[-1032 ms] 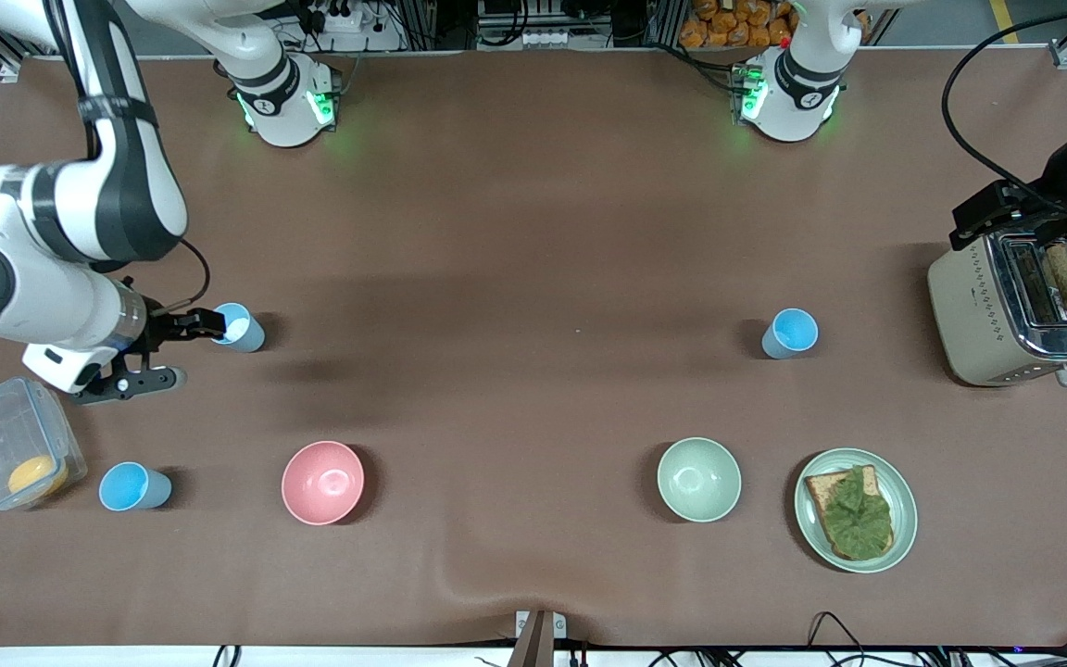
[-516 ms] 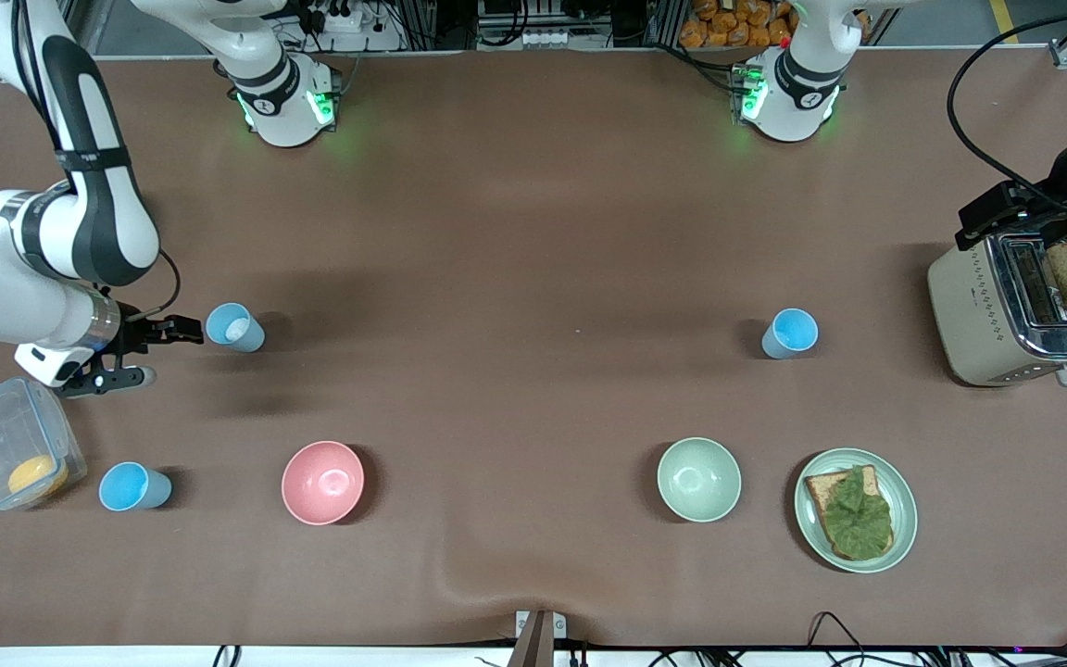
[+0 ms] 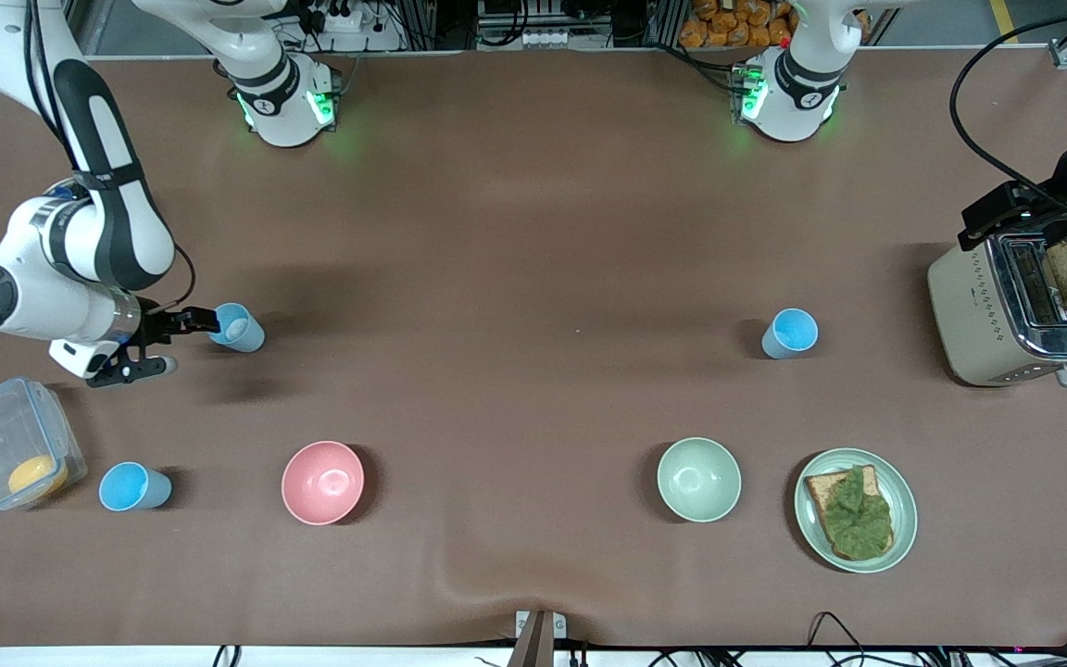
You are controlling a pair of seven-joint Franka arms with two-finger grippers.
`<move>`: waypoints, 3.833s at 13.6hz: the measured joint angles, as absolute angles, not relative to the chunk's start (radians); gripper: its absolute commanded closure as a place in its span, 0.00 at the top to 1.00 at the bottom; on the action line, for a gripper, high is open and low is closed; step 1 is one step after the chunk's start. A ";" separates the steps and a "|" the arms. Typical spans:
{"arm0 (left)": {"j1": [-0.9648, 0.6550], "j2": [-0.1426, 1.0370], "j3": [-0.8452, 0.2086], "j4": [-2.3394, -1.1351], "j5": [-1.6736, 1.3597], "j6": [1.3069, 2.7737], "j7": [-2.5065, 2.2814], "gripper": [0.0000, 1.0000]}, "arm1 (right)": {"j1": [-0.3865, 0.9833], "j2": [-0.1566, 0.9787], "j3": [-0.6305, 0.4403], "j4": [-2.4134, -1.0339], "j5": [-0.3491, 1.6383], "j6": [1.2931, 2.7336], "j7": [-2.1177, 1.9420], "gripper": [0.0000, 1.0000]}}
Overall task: Stack blue cups with both arms
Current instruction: 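Close the right gripper on the blue cup and lift it, then carry the blue cup to the table middle and set it down, then open the right gripper and draw the right arm back to rest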
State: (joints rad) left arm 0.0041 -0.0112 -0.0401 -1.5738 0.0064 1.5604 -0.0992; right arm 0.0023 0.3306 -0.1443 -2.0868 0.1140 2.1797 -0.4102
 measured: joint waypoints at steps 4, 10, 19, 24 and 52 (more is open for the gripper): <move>0.004 -0.011 -0.040 -1.574 0.006 1.560 -0.099 1.00 | 0.002 0.361 -0.144 -2.087 0.155 2.185 -0.420 0.00; 0.005 -0.011 -0.040 -1.574 0.006 1.560 -0.099 1.00 | 0.020 0.366 -0.134 -2.054 0.223 2.121 -0.349 0.00; 0.005 -0.010 -0.040 -1.574 0.006 1.560 -0.099 1.00 | 0.567 0.366 -0.116 -1.834 0.365 2.035 0.446 0.00; 0.005 -0.010 -0.040 -1.574 0.006 1.560 -0.099 1.00 | 0.740 0.485 -0.117 -1.793 0.397 2.209 0.657 0.00; 0.000 -0.010 -0.051 -1.573 0.006 1.560 -0.099 1.00 | 0.192 0.296 -0.192 -1.464 0.126 1.620 0.192 1.00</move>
